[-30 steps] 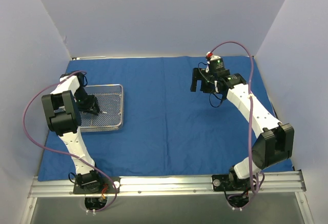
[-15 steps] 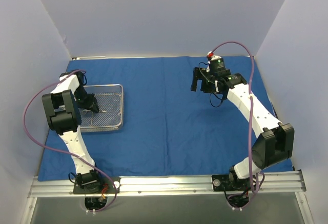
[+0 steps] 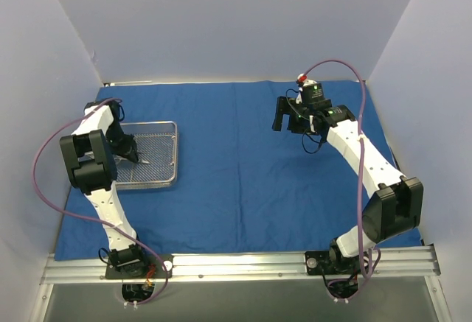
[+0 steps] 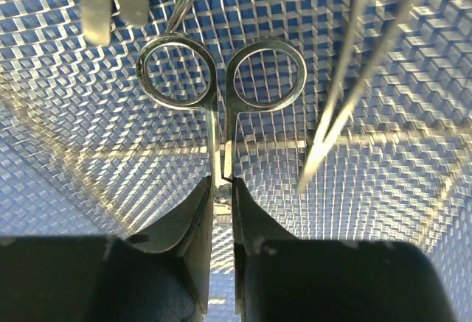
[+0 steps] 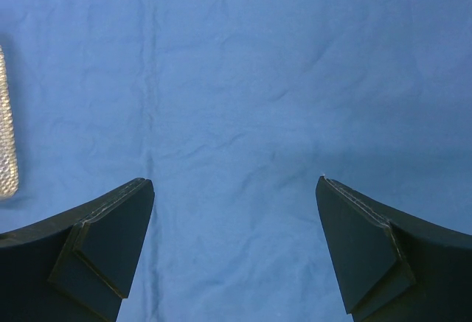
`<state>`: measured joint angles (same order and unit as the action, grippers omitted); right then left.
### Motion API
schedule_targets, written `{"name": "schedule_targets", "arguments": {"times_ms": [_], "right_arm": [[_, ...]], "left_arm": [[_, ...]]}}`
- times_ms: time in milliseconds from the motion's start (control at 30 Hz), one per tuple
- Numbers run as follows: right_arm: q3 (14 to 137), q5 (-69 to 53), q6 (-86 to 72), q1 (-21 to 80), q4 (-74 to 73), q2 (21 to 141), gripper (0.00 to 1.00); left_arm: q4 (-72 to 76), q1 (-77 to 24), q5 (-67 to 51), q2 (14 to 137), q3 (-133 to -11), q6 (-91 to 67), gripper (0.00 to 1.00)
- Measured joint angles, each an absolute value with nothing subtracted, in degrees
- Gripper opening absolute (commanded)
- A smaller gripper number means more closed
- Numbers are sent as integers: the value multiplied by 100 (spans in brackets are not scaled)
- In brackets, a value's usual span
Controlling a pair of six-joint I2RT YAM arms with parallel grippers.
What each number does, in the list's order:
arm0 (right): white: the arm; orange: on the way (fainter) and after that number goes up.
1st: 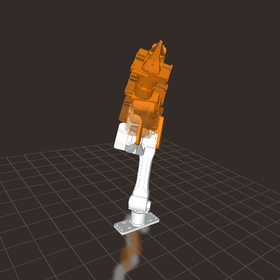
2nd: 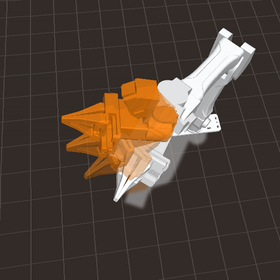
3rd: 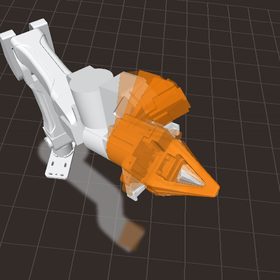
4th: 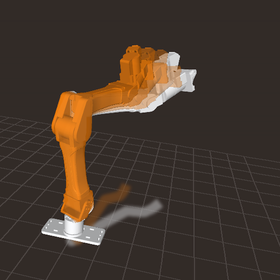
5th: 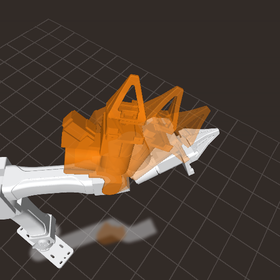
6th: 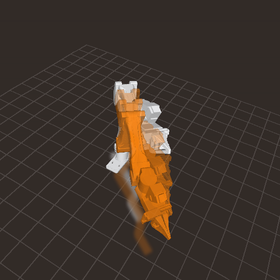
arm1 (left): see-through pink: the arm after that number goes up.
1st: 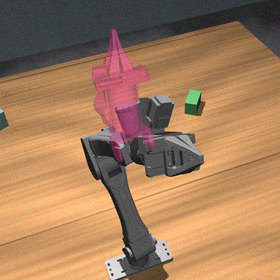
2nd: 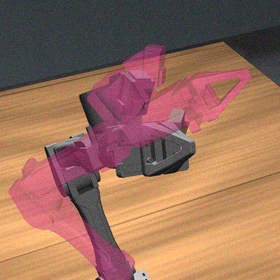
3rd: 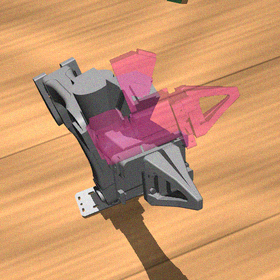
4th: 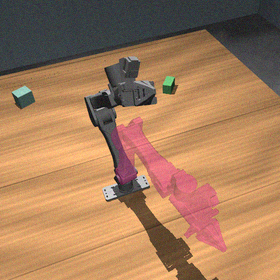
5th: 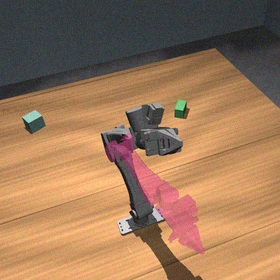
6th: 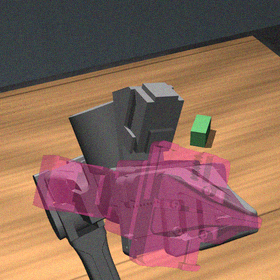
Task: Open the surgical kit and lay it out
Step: Pick up the medical item from the container, then place the medical item in the surgical kit.
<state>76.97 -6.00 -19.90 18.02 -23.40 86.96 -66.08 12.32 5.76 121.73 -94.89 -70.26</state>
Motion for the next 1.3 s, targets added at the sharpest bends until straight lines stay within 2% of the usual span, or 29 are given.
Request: {"name": "schedule_targets", "arguments": {"times_ms": [167,400,700,833,1000,1100,1200,1300], "right_arm": [[7863,-928,-1994,1798,-2333,8807,96],[7992,-1772,-2047,1798,-2231,9037,91],[8267,-3745,-2421,1850,-1181,9524,84],[8167,-4755,-3199,1920,143,9653,83],[7336,-5758,-5347,2051,3245,9668,80],[6982,-6104,-6768,2137,5144,9874,74],[6895,-6215,-7572,2200,6139,10057,72],[6888,-6243,-7804,2268,6366,10084,70]], "left_arm": [[-6919,1037,849,11957,-9896,-6637,2],[-7048,163,989,11052,-10471,-5430,2],[-6108,-976,-1175,9830,-10112,-3645,2],[-5481,-1214,-2436,9371,-9655,-3271,2],[-4633,-1673,-3699,8952,-9063,-3234,2],[-4259,-1922,-4209,8941,-9004,-3260,2],[-3975,-2001,-4541,8941,-9002,-3308,2],[-3820,-2016,-4689,8941,-9002,-3356,2]]}}
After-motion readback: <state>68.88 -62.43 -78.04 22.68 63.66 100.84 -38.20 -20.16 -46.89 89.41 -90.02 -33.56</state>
